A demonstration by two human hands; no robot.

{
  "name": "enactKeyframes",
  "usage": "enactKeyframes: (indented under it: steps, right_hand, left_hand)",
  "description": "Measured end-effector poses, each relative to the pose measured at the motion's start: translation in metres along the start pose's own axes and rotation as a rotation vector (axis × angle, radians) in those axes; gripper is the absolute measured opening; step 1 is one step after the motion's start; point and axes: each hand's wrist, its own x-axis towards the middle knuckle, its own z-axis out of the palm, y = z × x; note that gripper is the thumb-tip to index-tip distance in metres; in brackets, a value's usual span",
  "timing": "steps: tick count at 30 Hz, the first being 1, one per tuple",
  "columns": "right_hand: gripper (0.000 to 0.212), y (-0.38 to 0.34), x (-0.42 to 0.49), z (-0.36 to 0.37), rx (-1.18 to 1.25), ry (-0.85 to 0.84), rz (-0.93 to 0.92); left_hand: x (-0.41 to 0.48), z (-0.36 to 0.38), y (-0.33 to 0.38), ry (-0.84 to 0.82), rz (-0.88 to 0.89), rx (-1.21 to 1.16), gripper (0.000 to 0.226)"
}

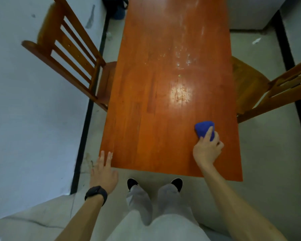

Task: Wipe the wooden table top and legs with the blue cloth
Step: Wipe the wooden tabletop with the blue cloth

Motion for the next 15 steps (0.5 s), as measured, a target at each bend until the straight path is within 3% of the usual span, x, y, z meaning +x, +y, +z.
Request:
enactKeyframes:
  steps: [1,3,5,7,8,10,13,15]
  right_hand:
    - [0.060,-0.011,-0.022,0.011,-0.014,-0.004,-0.064]
    - [0.063,-0.037,-0.077,0.035,-0.011,-0.106,-0.397]
    - [0.062,-0.067,-0.122,0.048,0.031,-0.446,-0.739]
    - [0.056,-0.088,-0.129,0.050,0.121,-0.727,-0.770]
    - [0.055,-0.097,-0.119,0.052,0.180,-0.705,-0.717]
    - [0.055,-0.105,-0.083,0.054,0.216,-0.472,-0.519]
    - [0.057,-0.110,-0.037,0.049,0.036,-0.120,-0.223]
    - [0.061,-0.128,-0.056,0.053,-0.017,-0.056,-0.141]
  left_hand:
    - [-0.002,0.002,-0.011,-0.030,-0.005,0.016,0.077]
    - [-0.004,0.006,-0.025,-0.110,0.005,0.075,0.077]
    - [-0.004,0.006,-0.033,-0.159,0.031,0.109,0.079]
    - [-0.001,0.005,-0.037,-0.166,0.067,0.107,0.078]
    - [0.001,0.003,-0.042,-0.168,0.094,0.101,0.076]
    - [0.001,0.000,-0.048,-0.157,0.157,0.107,0.073]
    - [0.000,0.003,-0.069,-0.096,0.128,0.054,0.072]
    - [0.000,0.008,-0.081,-0.117,0.124,0.060,0.076]
